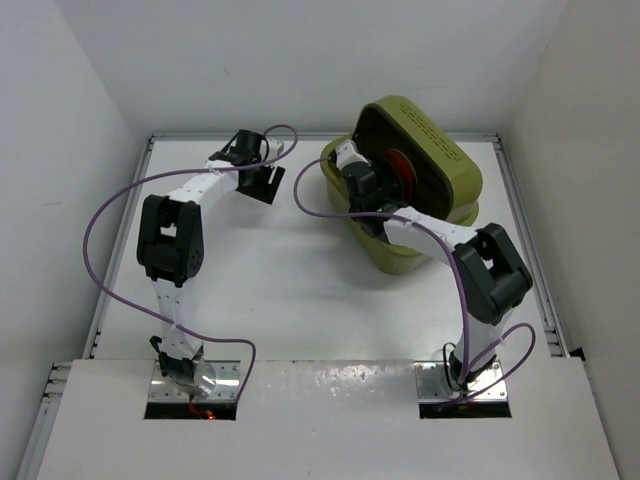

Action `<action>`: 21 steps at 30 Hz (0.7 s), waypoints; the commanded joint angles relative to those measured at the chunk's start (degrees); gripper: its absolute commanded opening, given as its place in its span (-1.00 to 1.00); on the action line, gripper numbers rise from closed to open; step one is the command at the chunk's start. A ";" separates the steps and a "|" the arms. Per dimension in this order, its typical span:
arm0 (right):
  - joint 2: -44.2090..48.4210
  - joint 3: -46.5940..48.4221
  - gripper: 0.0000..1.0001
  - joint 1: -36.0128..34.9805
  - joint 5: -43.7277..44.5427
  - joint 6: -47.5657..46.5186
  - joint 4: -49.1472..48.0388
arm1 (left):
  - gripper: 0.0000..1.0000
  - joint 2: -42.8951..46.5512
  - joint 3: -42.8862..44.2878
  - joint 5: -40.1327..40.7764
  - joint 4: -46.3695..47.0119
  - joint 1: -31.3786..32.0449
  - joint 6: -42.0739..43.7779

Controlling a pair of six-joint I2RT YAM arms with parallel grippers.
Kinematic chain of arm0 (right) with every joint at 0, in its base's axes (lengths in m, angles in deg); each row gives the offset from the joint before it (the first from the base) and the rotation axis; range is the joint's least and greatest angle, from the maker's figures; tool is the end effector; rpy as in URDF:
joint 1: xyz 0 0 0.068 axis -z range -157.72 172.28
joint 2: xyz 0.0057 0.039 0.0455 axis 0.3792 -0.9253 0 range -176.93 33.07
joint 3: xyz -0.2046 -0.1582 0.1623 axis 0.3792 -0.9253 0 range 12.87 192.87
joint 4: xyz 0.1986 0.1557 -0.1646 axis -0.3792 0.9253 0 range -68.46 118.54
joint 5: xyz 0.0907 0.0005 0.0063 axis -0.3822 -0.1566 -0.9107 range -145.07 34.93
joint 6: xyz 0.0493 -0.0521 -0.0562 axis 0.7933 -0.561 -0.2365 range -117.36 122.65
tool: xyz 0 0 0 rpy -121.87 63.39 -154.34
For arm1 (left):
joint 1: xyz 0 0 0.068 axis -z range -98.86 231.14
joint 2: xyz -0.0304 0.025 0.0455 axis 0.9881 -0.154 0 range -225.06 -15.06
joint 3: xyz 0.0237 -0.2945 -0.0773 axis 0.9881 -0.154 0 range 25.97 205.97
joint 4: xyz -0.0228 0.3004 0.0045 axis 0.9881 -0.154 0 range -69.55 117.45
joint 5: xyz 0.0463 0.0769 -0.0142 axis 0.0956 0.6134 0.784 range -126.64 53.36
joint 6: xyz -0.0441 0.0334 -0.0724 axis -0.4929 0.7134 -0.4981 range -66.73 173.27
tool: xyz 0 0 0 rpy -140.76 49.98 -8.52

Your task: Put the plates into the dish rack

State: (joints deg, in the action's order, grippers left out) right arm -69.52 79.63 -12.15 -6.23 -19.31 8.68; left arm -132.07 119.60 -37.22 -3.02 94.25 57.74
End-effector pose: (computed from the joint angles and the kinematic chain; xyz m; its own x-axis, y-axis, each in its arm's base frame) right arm 0.4228 0.2153 0.2346 -0.3732 -0.5541 -0.7441 0.0649 0.7845 -0.6168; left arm 0.5202 -0.1220 0.1940 -0.7661 0.2584 -0.5885 0.2932 0.9553 0.0378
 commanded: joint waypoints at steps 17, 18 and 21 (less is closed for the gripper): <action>-2.97 0.30 -1.00 -0.63 2.23 10.09 2.66 | 0.51 0.29 1.03 -0.21 0.33 -2.12 0.36; -3.23 0.47 -1.00 -0.55 2.40 10.53 3.10 | 0.51 0.29 1.03 -0.21 0.33 -2.12 0.36; -3.59 0.83 -1.00 -0.63 2.40 11.23 3.98 | 0.51 0.29 1.03 -0.21 0.33 -2.12 0.36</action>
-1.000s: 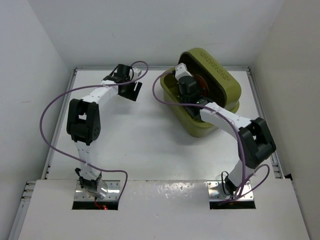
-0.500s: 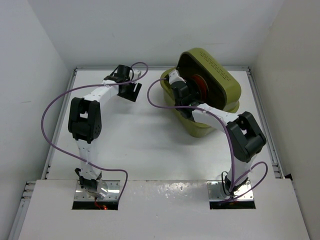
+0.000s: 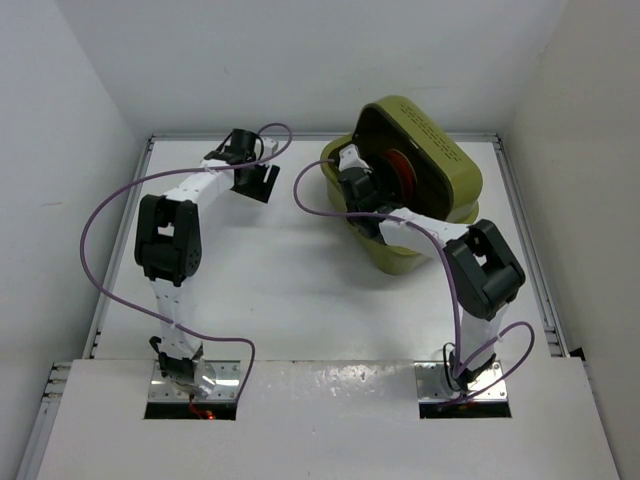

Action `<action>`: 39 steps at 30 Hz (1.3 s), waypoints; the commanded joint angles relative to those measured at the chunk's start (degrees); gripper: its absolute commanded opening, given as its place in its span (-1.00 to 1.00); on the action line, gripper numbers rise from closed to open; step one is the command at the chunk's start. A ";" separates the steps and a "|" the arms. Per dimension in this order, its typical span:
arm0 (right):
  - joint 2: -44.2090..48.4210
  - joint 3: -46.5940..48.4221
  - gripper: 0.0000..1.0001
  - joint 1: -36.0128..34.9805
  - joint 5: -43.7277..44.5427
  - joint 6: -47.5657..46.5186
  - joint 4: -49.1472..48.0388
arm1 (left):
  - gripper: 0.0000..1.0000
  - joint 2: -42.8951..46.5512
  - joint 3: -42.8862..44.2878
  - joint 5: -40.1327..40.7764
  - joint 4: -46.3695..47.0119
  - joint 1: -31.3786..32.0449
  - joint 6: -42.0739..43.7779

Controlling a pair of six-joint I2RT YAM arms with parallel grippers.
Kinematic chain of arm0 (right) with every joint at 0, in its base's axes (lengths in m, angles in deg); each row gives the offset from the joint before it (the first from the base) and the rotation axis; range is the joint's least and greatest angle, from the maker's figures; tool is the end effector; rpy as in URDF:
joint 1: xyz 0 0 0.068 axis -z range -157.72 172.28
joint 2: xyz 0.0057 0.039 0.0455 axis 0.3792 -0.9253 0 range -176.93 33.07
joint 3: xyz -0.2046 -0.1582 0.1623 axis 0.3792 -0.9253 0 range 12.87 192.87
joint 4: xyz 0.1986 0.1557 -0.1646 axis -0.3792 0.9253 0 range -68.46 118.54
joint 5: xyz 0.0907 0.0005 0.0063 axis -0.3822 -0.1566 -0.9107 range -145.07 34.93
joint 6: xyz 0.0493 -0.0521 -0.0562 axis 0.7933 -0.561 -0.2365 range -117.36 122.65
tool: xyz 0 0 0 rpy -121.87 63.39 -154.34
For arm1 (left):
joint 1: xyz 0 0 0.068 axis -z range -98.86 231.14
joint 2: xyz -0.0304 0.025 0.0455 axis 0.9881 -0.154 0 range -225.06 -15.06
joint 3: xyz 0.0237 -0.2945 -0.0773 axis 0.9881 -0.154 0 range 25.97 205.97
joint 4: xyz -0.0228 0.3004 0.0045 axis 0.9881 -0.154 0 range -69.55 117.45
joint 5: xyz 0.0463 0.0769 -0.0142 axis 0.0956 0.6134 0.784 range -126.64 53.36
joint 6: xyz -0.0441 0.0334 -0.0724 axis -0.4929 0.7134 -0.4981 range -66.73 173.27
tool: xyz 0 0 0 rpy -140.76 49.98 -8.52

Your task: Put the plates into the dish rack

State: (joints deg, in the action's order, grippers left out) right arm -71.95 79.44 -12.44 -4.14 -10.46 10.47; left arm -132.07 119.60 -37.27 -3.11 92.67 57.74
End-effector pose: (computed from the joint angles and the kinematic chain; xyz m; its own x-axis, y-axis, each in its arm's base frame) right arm 0.4230 0.2160 0.2116 -0.4153 -0.4616 -0.7839 0.1167 0.8275 -0.5491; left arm 0.5231 -0.1076 0.1938 -0.7738 0.2373 -0.5873 0.2673 0.9629 0.0370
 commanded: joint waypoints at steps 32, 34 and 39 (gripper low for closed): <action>3.41 3.66 0.07 -1.75 2.15 -1.40 2.72 | 0.51 0.29 -0.02 -2.89 -0.11 -0.54 0.36; 3.58 3.57 0.10 -2.02 2.24 -1.22 2.89 | 0.51 0.29 -0.02 -2.89 -0.11 -0.54 0.36; 4.46 3.40 0.20 -2.89 3.11 -1.05 3.42 | 0.51 0.29 -0.55 -2.89 -0.11 -0.54 0.89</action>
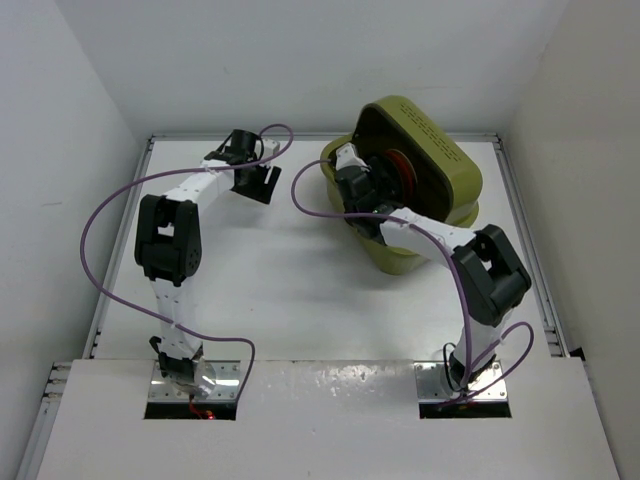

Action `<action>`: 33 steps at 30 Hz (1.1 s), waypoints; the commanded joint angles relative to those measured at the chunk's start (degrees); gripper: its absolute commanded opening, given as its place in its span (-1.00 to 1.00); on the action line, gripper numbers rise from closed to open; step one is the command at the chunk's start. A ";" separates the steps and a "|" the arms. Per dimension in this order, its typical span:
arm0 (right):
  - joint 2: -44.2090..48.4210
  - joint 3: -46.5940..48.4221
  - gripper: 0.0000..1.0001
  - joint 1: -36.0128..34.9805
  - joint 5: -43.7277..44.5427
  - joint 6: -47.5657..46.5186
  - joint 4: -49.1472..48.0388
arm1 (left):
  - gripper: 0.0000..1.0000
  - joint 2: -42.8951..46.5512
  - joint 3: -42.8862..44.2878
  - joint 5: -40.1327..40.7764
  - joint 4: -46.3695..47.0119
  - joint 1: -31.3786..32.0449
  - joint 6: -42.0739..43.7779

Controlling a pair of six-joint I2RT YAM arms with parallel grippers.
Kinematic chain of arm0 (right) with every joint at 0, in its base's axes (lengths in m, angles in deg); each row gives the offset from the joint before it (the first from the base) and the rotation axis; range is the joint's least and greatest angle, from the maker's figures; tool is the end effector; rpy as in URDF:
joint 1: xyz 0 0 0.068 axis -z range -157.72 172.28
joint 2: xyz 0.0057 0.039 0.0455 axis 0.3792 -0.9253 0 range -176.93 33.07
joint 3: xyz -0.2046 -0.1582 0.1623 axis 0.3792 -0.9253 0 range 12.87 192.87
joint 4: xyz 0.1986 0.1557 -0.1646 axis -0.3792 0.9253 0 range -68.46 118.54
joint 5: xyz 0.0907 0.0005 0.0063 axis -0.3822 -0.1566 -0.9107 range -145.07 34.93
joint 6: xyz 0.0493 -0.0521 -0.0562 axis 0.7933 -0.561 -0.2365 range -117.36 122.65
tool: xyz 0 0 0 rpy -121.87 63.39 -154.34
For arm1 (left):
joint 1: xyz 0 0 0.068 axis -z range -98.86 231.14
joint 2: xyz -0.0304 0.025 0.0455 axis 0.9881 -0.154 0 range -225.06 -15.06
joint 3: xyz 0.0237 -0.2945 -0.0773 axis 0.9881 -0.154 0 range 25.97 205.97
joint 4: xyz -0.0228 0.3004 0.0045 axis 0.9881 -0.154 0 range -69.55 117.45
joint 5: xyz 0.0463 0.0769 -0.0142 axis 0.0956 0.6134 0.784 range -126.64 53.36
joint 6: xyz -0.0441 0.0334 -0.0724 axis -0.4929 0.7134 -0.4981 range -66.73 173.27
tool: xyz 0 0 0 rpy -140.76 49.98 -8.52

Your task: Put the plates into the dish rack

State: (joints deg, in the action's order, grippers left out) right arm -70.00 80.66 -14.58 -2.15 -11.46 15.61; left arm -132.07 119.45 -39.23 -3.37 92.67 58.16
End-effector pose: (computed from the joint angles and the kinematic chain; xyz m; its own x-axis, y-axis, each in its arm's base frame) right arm 0.4101 0.2261 0.2260 -0.4278 -0.5044 -0.7501 0.0934 0.8007 -0.5917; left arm 0.5215 -0.1101 0.1925 -0.7742 0.2448 -0.5836 0.2925 0.9562 0.0131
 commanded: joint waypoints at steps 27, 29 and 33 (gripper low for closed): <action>14.47 -3.63 0.75 -3.12 -7.58 9.01 4.61 | 0.51 11.35 -12.52 -0.40 5.08 -0.54 0.47; 15.61 -3.37 0.72 -4.09 -7.31 8.75 4.88 | 0.51 12.59 -14.71 -0.40 6.74 -0.54 0.48; 18.86 -2.58 0.50 -5.85 -10.63 10.06 7.95 | 0.51 14.35 -15.78 0.74 7.36 -0.54 2.49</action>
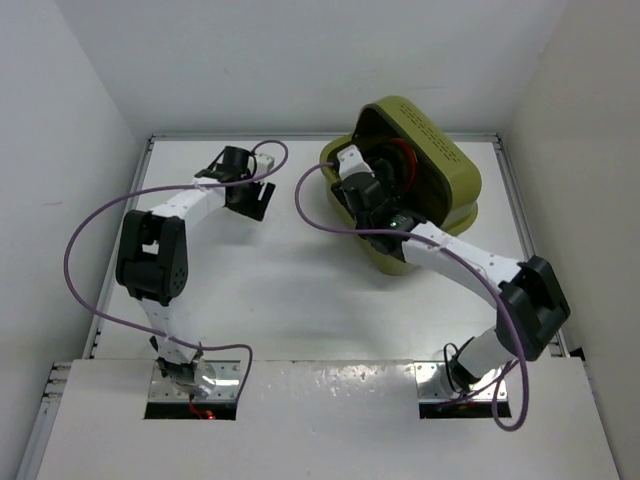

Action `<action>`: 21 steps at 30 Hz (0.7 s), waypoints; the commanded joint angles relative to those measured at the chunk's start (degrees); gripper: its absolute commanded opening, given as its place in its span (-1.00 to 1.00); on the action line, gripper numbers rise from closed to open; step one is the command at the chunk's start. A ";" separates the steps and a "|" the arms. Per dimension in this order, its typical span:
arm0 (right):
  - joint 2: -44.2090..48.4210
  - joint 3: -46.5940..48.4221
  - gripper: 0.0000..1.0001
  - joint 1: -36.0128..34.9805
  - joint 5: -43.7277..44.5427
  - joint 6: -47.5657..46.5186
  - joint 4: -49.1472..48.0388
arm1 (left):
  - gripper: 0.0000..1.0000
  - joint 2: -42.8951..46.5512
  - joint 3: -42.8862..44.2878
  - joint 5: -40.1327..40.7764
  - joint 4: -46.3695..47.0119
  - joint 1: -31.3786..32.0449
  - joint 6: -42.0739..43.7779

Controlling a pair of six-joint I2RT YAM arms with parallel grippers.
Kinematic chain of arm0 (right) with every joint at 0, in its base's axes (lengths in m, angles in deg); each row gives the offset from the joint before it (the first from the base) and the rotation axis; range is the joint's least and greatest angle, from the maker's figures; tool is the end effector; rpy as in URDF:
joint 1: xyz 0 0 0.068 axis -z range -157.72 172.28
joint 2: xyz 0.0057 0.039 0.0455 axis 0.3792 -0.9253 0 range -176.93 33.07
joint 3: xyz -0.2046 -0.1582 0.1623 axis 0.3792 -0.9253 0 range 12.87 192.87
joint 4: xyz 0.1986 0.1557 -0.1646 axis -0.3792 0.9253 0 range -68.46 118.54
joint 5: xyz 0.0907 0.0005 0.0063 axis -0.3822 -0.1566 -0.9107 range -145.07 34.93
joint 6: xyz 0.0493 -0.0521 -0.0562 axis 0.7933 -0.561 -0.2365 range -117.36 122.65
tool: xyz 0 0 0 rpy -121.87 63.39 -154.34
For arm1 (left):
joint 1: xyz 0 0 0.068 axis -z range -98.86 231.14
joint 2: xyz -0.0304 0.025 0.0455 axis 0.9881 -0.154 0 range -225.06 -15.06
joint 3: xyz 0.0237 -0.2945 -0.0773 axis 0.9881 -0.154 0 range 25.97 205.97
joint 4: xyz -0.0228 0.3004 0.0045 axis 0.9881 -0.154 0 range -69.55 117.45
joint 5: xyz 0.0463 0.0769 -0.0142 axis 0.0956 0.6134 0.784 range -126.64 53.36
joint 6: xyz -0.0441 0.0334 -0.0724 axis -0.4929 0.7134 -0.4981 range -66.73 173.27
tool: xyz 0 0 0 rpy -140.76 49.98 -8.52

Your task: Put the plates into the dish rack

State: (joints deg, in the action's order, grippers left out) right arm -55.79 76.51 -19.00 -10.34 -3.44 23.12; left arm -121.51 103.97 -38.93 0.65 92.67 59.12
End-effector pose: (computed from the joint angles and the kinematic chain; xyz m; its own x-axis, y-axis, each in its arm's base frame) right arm 0.3515 0.2321 0.2833 -0.3373 -0.3963 -0.8539 -0.0324 0.9114 -0.4102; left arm 0.4637 -0.0979 0.1869 -0.7784 0.2627 -0.5702 0.3029 0.9527 0.0254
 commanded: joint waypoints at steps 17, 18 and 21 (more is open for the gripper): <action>27.60 -14.24 0.76 0.58 -31.19 26.21 23.11 | 0.57 30.25 -18.58 -2.80 -1.93 -4.59 7.51; 27.43 -14.15 0.87 0.84 -32.15 26.82 23.20 | 0.57 30.25 -17.89 -3.51 -3.67 -4.59 7.51; 26.81 -12.58 1.00 0.76 -32.08 28.58 24.95 | 0.57 29.73 -14.73 -3.52 -7.19 -4.59 5.23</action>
State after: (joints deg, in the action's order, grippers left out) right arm -29.54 61.95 -18.56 -39.63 20.91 46.95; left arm -92.37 86.09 -40.11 -3.29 88.28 64.82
